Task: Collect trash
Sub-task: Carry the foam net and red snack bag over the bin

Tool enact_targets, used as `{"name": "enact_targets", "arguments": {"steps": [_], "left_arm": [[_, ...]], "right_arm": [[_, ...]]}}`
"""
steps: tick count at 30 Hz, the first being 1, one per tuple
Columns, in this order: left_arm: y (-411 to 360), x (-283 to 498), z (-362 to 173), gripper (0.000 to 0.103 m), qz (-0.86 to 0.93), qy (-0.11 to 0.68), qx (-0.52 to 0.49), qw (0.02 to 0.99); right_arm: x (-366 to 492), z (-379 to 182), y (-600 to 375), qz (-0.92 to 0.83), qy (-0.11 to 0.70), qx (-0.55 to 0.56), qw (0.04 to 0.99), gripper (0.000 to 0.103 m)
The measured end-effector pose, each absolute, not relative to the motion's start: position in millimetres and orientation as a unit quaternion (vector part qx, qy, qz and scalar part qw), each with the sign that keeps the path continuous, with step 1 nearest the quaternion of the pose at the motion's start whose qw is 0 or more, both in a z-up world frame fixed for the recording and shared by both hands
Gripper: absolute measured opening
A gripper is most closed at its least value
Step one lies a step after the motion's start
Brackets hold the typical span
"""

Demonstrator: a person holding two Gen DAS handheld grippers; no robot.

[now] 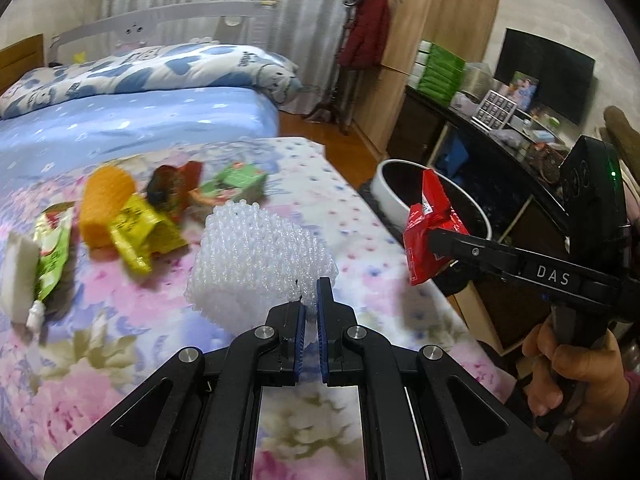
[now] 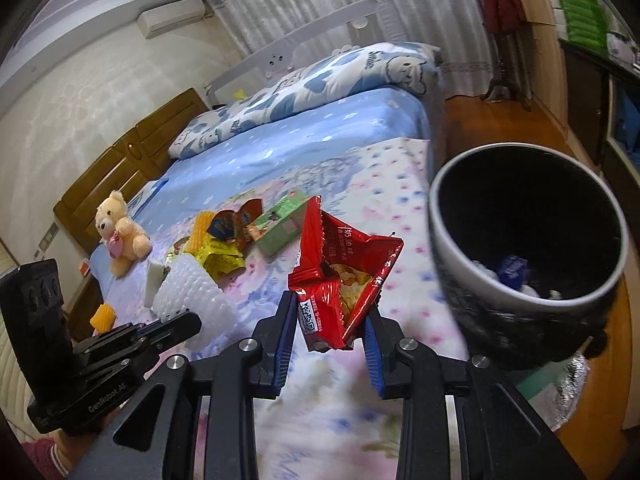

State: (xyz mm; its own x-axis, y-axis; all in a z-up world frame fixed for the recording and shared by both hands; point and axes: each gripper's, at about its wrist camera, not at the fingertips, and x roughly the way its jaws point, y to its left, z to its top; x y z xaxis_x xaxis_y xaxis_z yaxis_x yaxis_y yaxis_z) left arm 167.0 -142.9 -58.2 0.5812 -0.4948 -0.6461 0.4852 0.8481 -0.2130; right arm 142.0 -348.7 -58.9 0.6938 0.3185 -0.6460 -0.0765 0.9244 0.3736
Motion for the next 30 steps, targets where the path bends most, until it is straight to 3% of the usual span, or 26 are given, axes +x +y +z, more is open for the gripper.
{"name": "enact_targets", "arguments": {"steps": [30], "left_arm": [[-259, 169, -38, 0.005, -0.361, 0.348, 0.045, 0.864]], "right_arm": [[116, -47, -454, 0.022, 0.354, 0.203, 0.913, 0.032]]}}
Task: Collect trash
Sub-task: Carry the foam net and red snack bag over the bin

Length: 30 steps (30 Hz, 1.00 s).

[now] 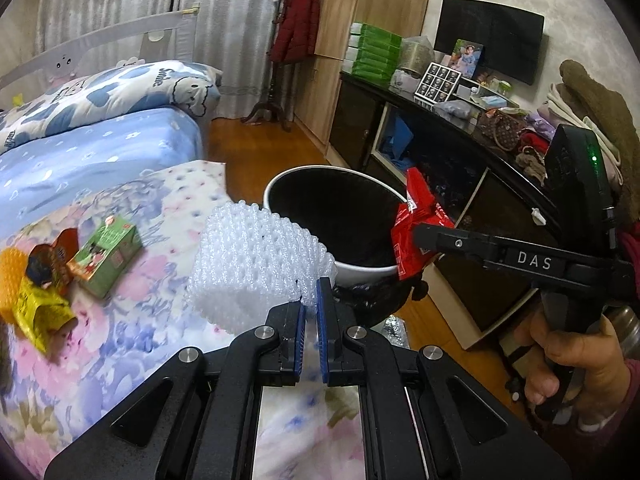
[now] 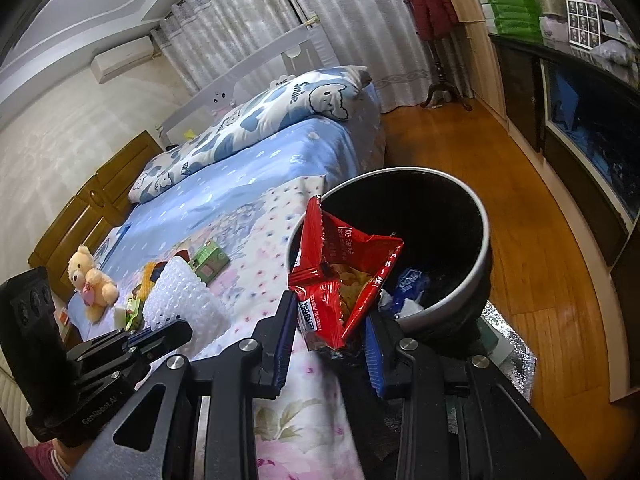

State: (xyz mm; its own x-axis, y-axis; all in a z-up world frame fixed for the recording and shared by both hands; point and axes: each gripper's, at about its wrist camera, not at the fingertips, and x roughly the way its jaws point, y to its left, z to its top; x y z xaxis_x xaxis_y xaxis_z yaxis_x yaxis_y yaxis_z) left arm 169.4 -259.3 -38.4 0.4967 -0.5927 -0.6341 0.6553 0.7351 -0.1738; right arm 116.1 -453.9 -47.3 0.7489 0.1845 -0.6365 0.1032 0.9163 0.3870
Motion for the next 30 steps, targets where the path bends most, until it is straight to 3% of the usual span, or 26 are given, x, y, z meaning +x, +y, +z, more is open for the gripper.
{"name": "enact_targets", "arguments": {"steps": [30], "left_arm": [[-344, 213, -42, 0.005, -0.395, 0.358, 0.073, 0.843]], "right_arm": [[155, -59, -509, 0.008, 0.384, 0.229, 0.894, 0.032]]}}
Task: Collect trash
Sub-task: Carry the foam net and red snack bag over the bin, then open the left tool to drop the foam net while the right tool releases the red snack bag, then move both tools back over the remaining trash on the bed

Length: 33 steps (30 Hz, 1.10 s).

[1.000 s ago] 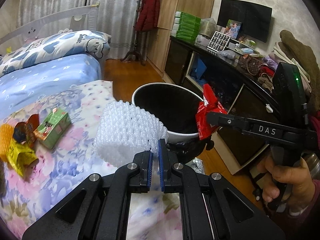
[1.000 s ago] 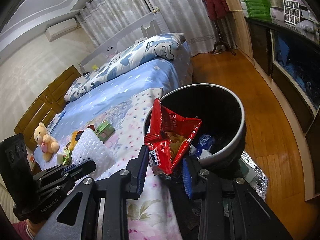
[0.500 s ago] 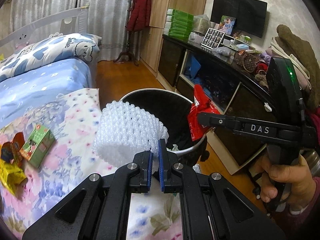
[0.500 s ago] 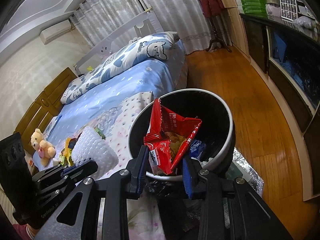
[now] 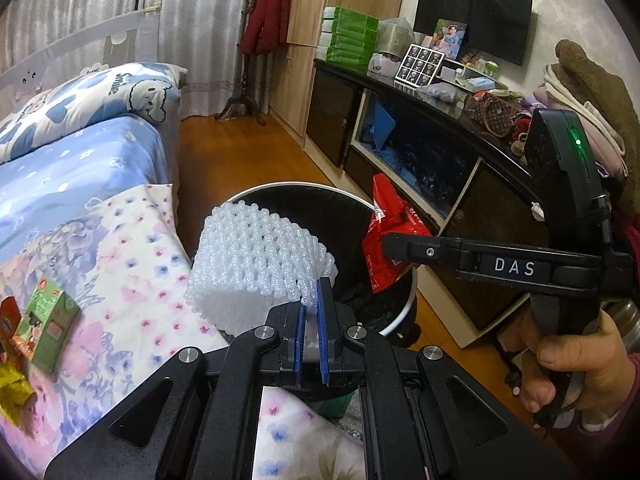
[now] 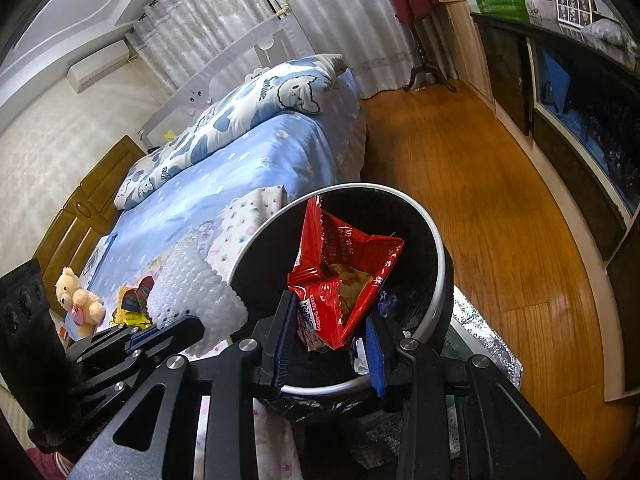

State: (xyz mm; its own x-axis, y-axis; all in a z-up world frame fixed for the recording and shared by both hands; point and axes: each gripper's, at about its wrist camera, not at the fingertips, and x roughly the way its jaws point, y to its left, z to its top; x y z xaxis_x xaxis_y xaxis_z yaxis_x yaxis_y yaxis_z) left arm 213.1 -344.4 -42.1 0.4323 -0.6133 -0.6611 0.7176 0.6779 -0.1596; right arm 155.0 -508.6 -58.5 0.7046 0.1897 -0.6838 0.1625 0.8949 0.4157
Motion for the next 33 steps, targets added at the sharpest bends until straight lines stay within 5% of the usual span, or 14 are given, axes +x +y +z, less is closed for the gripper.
{"name": "enact_targets", "arguments": {"steps": [14, 16, 18, 20, 26, 33], "left_arm": [[-359, 227, -59, 0.01, -0.392, 0.388, 0.078, 0.831], [-357, 227, -59, 0.024, -0.388, 0.391, 0.075, 0.831], [-350, 225, -59, 0.059, -0.377, 0.386, 0.072, 0.839], [-344, 223, -60, 0.06, -0.371, 0.382, 0.07, 0.844], [-315, 217, -66, 0.061, -0.351, 0.392, 0.053, 0.849], [-268, 199, -74, 0.063, -0.317, 0.393, 0.032, 0.863]], "right_arm": [[173, -73, -523, 0.01, 0.407, 0.25, 0.878, 0.036], [174, -72, -523, 0.01, 0.407, 0.252, 0.878, 0.045], [175, -71, -524, 0.008, 0.404, 0.252, 0.879, 0.053], [174, -71, -525, 0.005, 0.402, 0.256, 0.879, 0.061], [168, -67, -522, -0.003, 0.391, 0.265, 0.881, 0.062], [154, -58, -500, 0.0, 0.369, 0.26, 0.892, 0.083]]}}
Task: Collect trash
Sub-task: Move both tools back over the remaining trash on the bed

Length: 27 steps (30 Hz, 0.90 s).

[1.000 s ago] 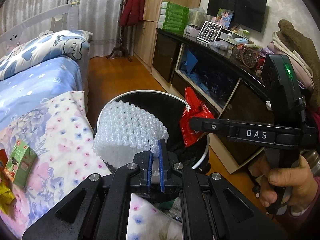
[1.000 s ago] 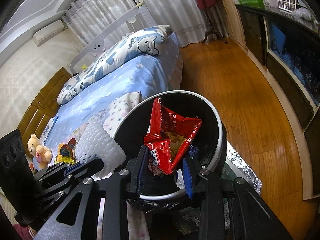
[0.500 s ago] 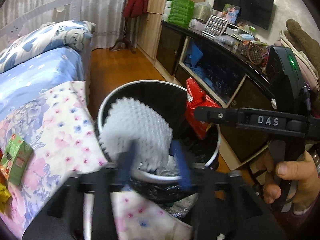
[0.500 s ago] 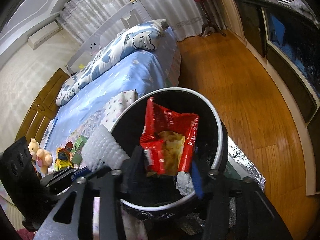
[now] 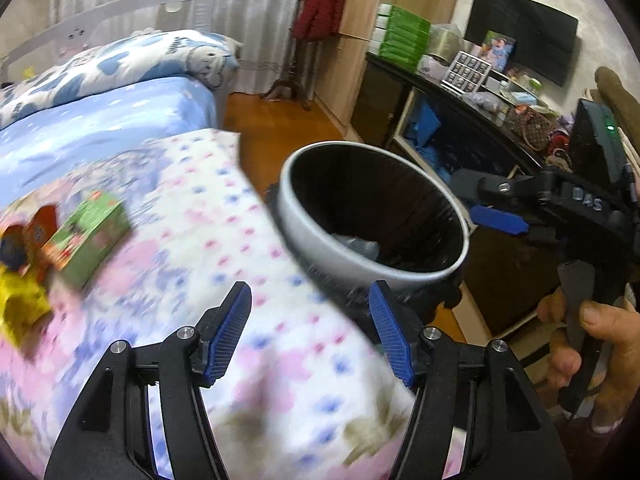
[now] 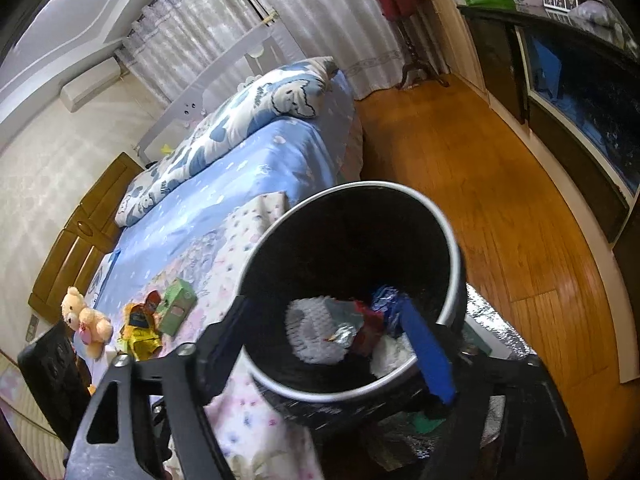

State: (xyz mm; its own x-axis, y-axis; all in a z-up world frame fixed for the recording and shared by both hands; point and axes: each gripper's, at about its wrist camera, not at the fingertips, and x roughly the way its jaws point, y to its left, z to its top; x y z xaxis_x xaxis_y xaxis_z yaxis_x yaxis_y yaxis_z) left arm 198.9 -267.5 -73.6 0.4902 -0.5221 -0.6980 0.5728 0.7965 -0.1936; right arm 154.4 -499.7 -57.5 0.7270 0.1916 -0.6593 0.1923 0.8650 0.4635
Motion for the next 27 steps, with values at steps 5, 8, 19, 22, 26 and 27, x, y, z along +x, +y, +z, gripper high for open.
{"name": "enact_targets", "arguments": {"steps": [5, 8, 19, 22, 26, 27], "left_arm": [[-229, 189, -78, 0.066, -0.285, 0.392, 0.017, 0.874], [-206, 183, -80, 0.066, -0.266, 0.391, 0.012, 0.881], [-121, 162, -87, 0.066, -0.198, 0.383, 0.002, 0.902], [-96, 158, -91, 0.066, -0.177, 0.384, -0.007, 0.906], [-70, 154, -95, 0.066, -0.154, 0.385, -0.021, 0.91], [-64, 153, -95, 0.066, -0.147, 0.384, -0.024, 0.911]], "right_arm": [[144, -55, -467, 0.011, 0.359, 0.243, 0.901, 0.092], [139, -55, -444, 0.024, 0.359, 0.233, 0.904, 0.093], [135, -66, -370, 0.075, 0.374, 0.202, 0.902, 0.093], [136, -71, -351, 0.089, 0.384, 0.193, 0.899, 0.093], [135, -72, -325, 0.108, 0.387, 0.178, 0.898, 0.093], [136, -71, -320, 0.112, 0.387, 0.175, 0.898, 0.093]]}}
